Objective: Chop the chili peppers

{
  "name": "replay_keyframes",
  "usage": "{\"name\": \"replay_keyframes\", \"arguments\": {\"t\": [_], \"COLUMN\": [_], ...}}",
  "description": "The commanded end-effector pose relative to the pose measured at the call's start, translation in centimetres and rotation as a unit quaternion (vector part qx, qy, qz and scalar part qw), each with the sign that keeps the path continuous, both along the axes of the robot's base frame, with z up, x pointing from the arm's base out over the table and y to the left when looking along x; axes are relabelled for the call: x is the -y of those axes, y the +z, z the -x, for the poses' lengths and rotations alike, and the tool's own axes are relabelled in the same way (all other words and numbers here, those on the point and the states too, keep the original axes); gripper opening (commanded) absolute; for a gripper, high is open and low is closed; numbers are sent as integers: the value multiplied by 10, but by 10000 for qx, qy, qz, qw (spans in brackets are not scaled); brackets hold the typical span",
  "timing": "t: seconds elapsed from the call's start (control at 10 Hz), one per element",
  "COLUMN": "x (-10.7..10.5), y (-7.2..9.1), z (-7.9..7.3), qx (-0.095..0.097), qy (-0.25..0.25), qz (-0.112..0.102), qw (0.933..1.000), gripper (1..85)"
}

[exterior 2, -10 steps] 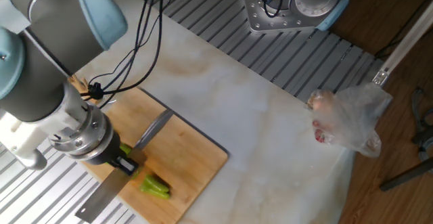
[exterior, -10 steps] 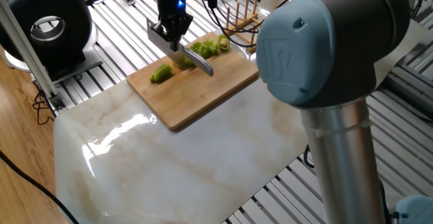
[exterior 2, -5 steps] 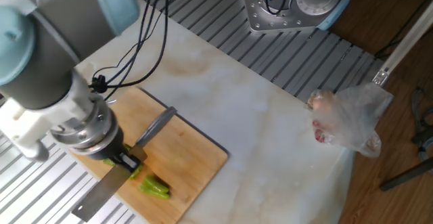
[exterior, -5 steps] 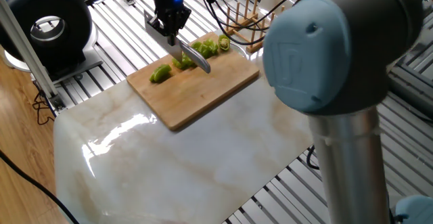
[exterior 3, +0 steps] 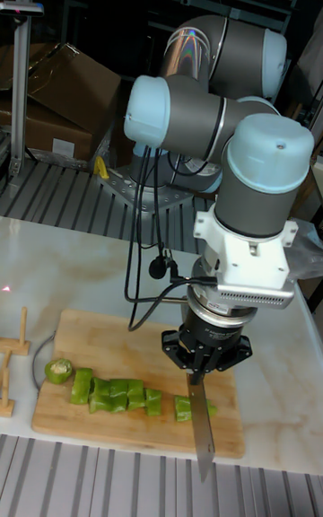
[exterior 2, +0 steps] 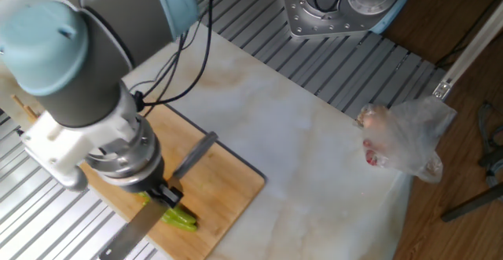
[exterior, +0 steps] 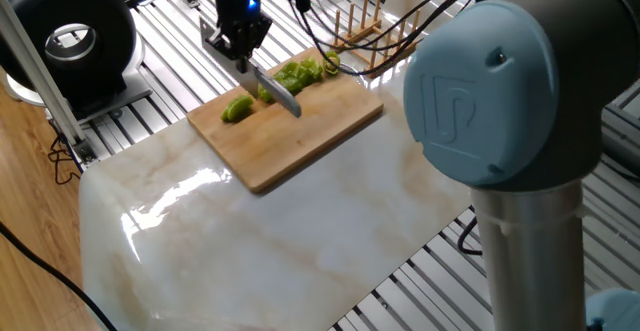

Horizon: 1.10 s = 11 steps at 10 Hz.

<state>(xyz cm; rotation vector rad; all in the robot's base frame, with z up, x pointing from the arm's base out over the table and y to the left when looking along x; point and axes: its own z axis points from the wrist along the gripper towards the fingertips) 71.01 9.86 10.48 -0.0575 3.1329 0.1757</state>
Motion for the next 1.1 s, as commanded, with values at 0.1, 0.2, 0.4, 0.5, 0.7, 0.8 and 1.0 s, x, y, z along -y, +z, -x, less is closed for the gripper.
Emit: {"name": "replay_keyframes", "arguments": {"t": [0.1,0.2,0.4,0.5,0.7,0.8,1.0], "x": [-15,-14,-15,-13,-12,-10,-12], "y": [-10,-13,-18,-20,-20,-21,-21], "z": [1,-1,-1,-1,-1,-1,-2], "qx": [38,46,43,41,30,35,41], "qy": [-54,-55,-86,-108,-138,-161,-170], "qz": [-89,-74,-89,-36,-20,-13,-59], "qw": [9999,9999,9999,9999,9999,9999,9998], "gripper": [13,13,13,13,13,13,13]}}
